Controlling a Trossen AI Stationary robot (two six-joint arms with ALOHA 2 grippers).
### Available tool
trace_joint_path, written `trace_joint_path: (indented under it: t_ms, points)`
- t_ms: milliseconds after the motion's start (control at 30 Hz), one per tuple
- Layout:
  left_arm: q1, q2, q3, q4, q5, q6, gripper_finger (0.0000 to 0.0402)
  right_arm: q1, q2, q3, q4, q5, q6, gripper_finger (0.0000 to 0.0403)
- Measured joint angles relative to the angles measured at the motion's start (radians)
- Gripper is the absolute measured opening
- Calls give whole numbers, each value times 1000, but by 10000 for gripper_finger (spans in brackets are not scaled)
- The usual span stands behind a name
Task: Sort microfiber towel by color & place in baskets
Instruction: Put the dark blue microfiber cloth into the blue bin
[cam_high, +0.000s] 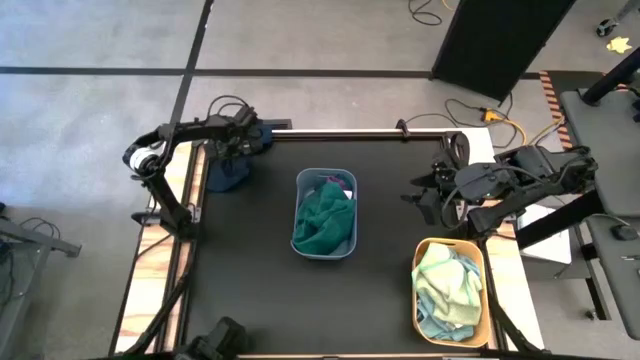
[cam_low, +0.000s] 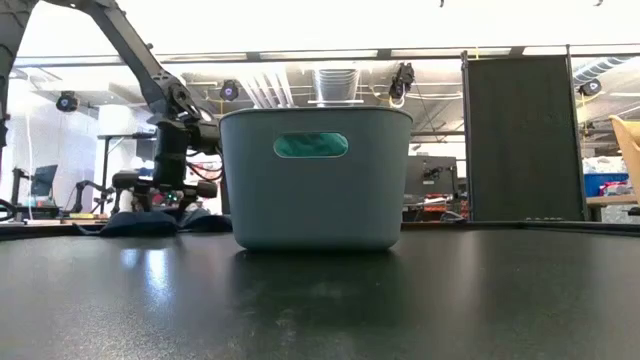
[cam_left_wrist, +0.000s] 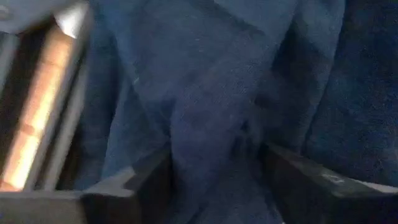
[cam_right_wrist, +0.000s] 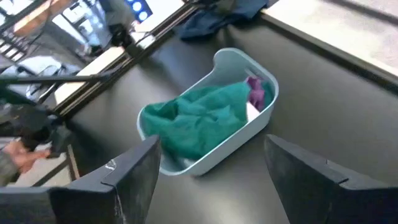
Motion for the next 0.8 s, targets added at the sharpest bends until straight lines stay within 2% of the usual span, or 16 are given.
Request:
trace_joint_path:
  t_ms: [100, 233, 267, 367, 467, 667, 800]
  points:
    - [-1, 28, 17, -7, 59, 30, 158, 0, 0, -2, -1, -36, -2, 269]
    - [-22, 31, 15, -5, 114, 125, 36, 0, 0, -2, -1, -41, -24, 258]
    - [-31, 26, 13, 4, 132, 155, 19, 0, 0, -2, -1, -41, -31, 256]
    - [-79, -9, 11, 9, 154, 237, 15, 0, 0, 4, -2, -41, -56, 248]
    - [-165, -100, 11, 13, 176, 320, 6, 0, -1, 6, -1, -41, -83, 243]
    - [-433, -387, 23, 18, 191, 431, 2, 0, -2, 7, -1, -34, -124, 240]
    - [-631, -574, 63, -92, 188, 568, 1, -1, -2, 7, -1, -30, -126, 247]
